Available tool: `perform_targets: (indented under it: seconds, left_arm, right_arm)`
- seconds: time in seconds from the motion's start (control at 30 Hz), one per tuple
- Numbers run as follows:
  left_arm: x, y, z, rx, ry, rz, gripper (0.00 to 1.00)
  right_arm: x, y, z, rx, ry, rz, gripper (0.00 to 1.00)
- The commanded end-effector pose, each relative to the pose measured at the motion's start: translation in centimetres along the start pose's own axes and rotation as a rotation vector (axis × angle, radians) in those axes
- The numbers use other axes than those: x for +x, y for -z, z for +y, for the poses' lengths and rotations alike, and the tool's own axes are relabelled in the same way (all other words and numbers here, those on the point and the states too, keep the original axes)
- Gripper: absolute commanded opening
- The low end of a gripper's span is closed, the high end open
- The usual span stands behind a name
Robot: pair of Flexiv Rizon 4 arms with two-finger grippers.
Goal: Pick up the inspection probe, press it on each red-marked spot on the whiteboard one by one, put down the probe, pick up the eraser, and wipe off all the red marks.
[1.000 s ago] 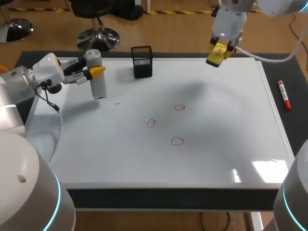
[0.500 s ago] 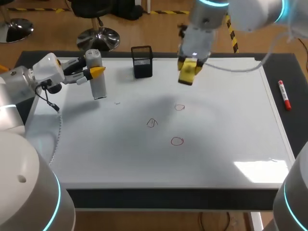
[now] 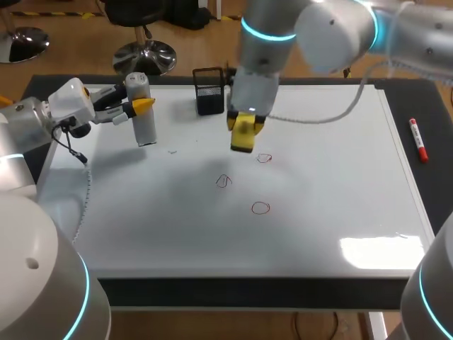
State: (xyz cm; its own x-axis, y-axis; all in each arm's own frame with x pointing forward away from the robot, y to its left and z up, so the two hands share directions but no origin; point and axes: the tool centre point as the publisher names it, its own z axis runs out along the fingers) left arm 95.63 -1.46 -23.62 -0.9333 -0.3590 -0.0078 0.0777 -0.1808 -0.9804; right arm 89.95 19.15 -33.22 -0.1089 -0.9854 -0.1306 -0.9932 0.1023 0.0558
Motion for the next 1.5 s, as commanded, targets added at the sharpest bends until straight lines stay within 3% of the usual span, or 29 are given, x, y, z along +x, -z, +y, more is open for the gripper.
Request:
perform_targets:
  seconds: [0.03,0.37,0.53,0.97,1.5]
  left_arm:
    - [0.0,0.0,0.0,0.002,-0.001,-0.001,0.00]
    - [0.0,0.0,0.0,0.002,-0.001,-0.001,0.00]
    - [0.0,0.0,0.0,0.002,-0.001,-0.001,0.00]
    - [0.0,0.0,0.0,0.002,-0.001,-0.001,0.00]
    - [0.0,0.0,0.0,0.002,-0.001,-0.001,0.00]
  right_arm:
    - [-1.7,-1.9,0.9,-0.002,0.012,0.028,0.00]
    - [-3.7,-5.8,3.9,-0.018,0.066,0.117,0.00]
    - [-3.9,-6.2,4.6,-0.011,0.088,0.167,0.00]
    - [-3.6,-9.0,4.7,0.019,0.048,0.193,0.00]
    - [-5.1,-10.0,5.0,0.049,0.078,0.179,0.00]
